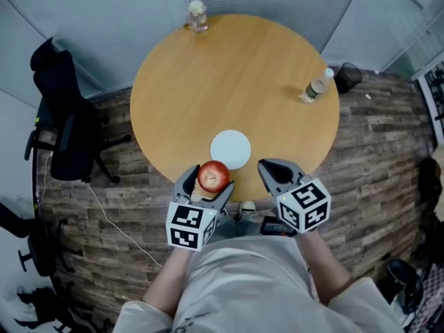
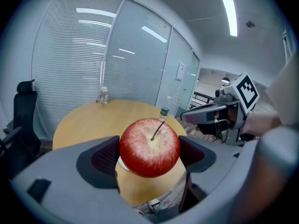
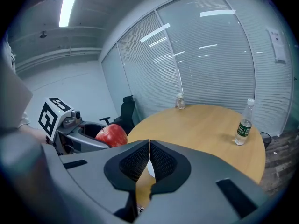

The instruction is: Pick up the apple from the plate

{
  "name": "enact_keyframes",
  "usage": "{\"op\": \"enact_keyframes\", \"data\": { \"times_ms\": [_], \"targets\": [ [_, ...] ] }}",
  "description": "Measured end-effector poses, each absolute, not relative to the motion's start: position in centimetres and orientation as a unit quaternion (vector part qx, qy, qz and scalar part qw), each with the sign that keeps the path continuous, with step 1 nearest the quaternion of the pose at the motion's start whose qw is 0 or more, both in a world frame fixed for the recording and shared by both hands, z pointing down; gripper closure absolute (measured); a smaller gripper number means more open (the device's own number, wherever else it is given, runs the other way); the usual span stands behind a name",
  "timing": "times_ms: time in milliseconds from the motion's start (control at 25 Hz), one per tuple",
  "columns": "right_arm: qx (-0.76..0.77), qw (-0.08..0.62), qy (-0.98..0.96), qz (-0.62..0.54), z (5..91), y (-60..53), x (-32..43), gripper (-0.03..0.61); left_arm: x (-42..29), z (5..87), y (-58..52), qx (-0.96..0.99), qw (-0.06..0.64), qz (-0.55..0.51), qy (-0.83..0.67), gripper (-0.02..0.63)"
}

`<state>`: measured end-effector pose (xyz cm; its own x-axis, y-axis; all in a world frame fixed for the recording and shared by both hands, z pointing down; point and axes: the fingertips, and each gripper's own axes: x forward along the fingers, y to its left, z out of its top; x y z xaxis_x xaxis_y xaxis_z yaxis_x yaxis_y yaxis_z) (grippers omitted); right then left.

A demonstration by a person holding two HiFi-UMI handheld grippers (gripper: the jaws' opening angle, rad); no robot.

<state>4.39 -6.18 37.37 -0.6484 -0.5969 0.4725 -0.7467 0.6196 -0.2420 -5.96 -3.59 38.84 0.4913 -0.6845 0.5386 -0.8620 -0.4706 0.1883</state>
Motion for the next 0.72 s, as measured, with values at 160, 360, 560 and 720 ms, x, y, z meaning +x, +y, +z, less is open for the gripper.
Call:
{"op": "enact_keyframes", "data": {
  "times_ms": [160, 360, 560, 720],
  "targets": [
    [0.383, 0.172, -0.883, 0.210, 36.97, -6.34, 4.10, 0.548, -6.13, 38.74, -3.57, 0.834, 0.224, 0.194, -0.464, 0.216],
    [0.389, 0.168, -0.881, 0.211, 36.86, -6.28, 4.26, 0.548, -5.86, 38.88, -3.28, 0.837, 0.225, 0.195, -0.460, 0.216],
    [0.391, 0.168, -0.879, 0.213, 37.04, -6.19, 4.51, 0.548, -5.45, 38.85, -3.50, 0.840, 0.223, 0.194, -0.455, 0.216],
    [0.393, 0.167, -0.879, 0.211, 36.81, -6.43, 4.41, 0.548, -5.38, 38.67, -3.91, 0.842, 0.222, 0.193, -0.452, 0.216]
  ]
}}
